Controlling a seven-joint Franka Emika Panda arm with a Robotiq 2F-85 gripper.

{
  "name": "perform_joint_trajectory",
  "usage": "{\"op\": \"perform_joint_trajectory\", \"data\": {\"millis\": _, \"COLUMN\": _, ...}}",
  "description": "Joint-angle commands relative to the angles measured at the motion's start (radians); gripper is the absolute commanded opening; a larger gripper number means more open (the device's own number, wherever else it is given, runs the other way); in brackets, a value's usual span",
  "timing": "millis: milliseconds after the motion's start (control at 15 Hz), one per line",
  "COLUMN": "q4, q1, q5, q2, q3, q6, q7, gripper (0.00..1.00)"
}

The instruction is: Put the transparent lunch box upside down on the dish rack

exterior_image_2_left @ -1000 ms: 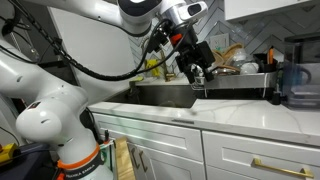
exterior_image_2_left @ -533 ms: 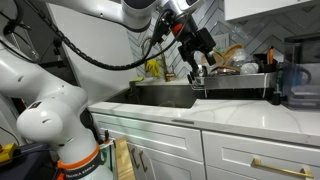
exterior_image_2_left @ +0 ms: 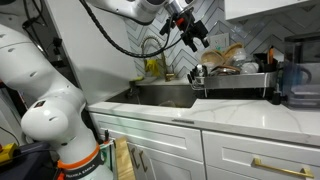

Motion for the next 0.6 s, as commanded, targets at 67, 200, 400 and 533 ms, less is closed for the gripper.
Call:
{"op": "perform_joint_trajectory", "data": {"millis": 67, "q4": 0.042, "q1": 0.032, "q5": 0.012, "q2": 0.048, "q3": -0.01, "q6": 0.044, "q7": 0.016, "gripper": 1.0}}
{"op": "perform_joint_trajectory", "data": {"millis": 200, "q4": 0.044, "q1": 0.033, "q5": 0.012, "q2": 0.053, "q3": -0.013, "q6": 0.043, "q7": 0.016, "gripper": 1.0}}
{"op": "perform_joint_trajectory", "data": {"millis": 400, "q4": 0.044, "q1": 0.032, "q5": 0.012, "q2": 0.049, "q3": -0.016, "q6": 0.043, "q7": 0.015, "gripper": 1.0}}
{"op": "perform_joint_trajectory", "data": {"millis": 533, "q4": 0.017, "q1": 0.05, "q5": 0.081, "q2": 0.058, "q3": -0.034, "q6": 0.196, "q7": 0.0, "gripper": 1.0}}
